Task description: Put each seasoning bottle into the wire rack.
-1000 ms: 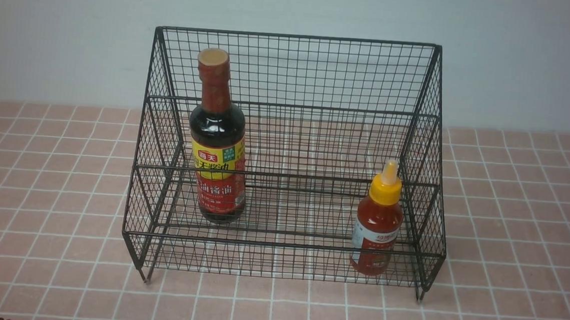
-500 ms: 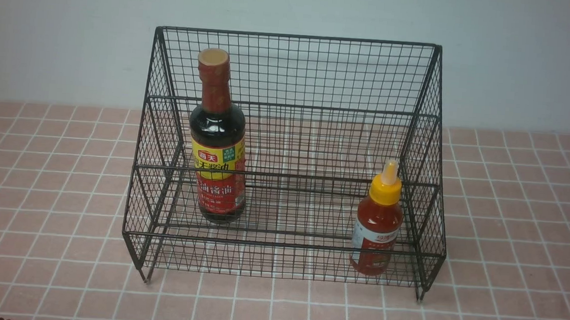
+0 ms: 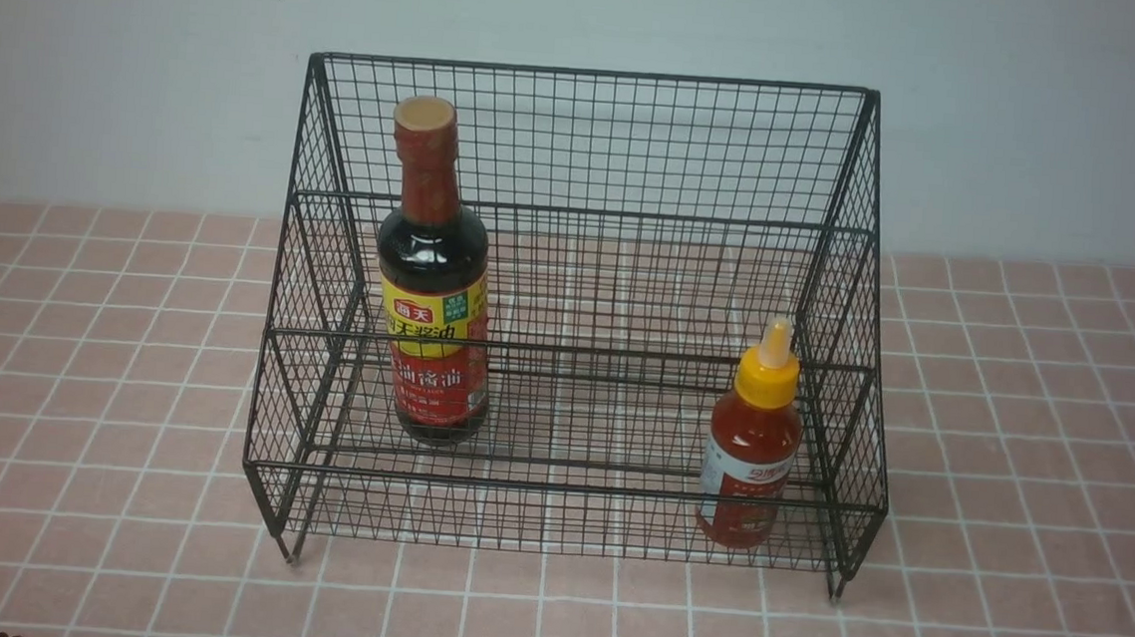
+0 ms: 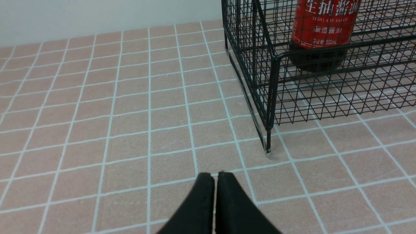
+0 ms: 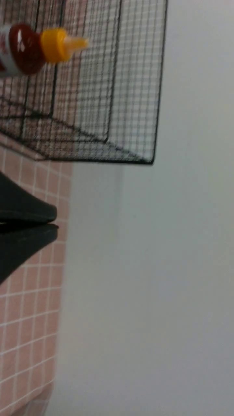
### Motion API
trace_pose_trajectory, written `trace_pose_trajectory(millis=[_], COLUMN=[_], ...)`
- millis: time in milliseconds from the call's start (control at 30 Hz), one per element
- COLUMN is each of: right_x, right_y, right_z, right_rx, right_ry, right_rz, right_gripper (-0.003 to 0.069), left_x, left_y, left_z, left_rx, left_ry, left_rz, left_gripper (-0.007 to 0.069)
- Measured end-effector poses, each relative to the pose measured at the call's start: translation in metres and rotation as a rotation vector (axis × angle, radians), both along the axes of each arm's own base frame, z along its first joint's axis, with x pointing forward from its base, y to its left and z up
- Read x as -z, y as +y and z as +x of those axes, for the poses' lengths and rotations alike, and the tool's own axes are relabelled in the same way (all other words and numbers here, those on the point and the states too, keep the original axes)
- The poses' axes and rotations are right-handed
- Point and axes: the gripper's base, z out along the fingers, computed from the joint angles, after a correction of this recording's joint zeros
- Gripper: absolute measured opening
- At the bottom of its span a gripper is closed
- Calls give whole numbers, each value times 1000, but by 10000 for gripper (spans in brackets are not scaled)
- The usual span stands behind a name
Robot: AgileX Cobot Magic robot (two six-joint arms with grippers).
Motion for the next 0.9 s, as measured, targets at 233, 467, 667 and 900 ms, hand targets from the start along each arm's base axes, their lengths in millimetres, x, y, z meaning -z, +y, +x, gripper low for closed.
trace_pose_trajectory(millis=[233, 467, 667, 900], right_x=[83, 98, 98, 98], right_y=[-8, -7, -2, -1], right_z=[6, 4, 4, 4], right_rx=[138, 123, 27, 16], right_ry=[53, 152, 152, 152], right_rz=[2, -9, -16, -17], right_gripper=[-10, -10, -10, -10], left_x=[0, 0, 0, 0], left_y=[0, 0, 0, 0], left_z=[0, 0, 0, 0], left_rx=[0, 0, 0, 0], left_ry=[0, 0, 0, 0], left_rz=[0, 0, 0, 0], left_gripper=[-7, -7, -7, -7])
